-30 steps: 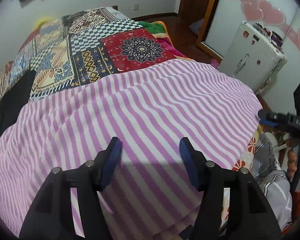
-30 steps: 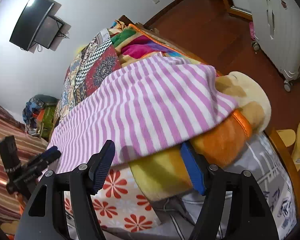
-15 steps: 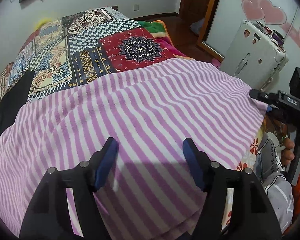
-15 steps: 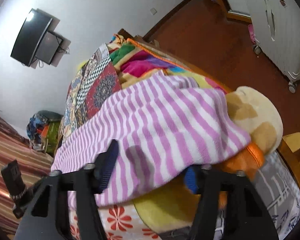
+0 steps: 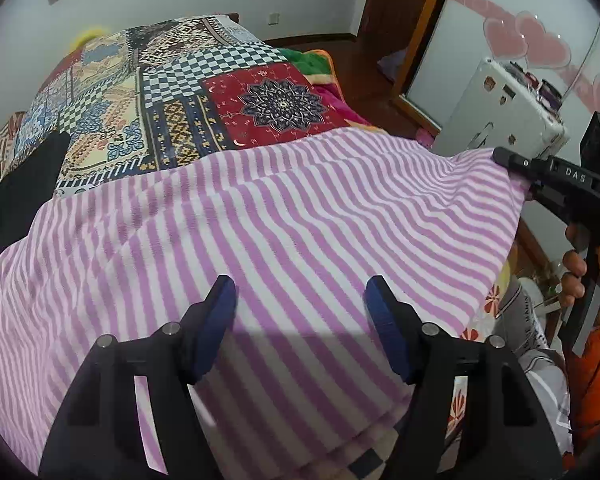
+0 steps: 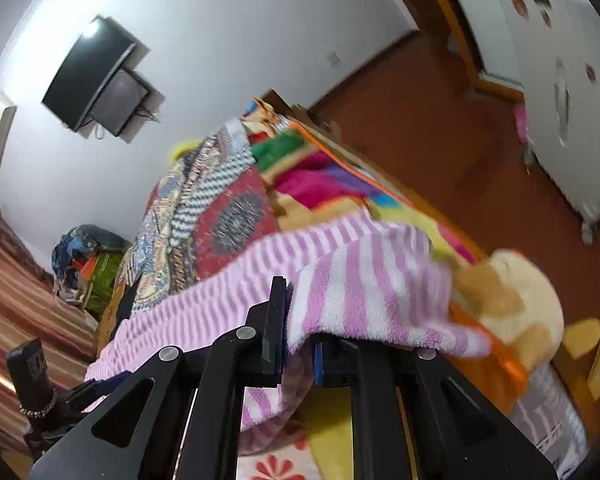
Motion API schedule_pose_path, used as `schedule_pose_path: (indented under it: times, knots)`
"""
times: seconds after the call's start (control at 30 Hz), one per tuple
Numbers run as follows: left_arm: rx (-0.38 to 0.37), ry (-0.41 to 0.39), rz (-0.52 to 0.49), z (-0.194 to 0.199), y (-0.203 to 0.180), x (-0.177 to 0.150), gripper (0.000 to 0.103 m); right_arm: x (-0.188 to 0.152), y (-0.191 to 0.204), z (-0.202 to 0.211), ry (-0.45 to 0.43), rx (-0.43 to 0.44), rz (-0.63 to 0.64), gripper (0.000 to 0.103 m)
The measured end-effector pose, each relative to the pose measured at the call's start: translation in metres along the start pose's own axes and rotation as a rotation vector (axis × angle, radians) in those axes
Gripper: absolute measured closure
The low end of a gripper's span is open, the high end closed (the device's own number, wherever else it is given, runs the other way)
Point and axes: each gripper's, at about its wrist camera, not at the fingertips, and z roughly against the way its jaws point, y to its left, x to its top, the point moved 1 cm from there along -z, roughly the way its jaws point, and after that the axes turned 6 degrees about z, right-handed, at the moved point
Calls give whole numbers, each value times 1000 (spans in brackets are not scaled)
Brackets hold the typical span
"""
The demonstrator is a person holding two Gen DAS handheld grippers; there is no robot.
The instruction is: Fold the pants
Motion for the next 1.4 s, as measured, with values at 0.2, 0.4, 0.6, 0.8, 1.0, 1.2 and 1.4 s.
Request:
schedule_pose_path:
  times: [0.2,0.4,0.6,0.8,1.0,1.2,1.4]
  knots:
    - [-6,-39,48,18,21,0,36,12,24,2,-28,8,63,94]
    - [0,-76,89,33,45,-4,36,11,37,3,-42,18,76,95]
    - [8,-133,145,56,72,-6,36,23,92,4,-68,61,216,95]
    - [34,-207,199,88,101,-14,36,21,158,-4,-56,166,368,95]
    - [83,-265,258,118,133,-33,36,-6,230,-30,29,277,553,95]
    - [123,-296,331,138,162,-56,36,-55,279,-79,200,351,692,95]
    - [131,-298,422,145,188,-75,36,-115,294,-119,402,378,780,95]
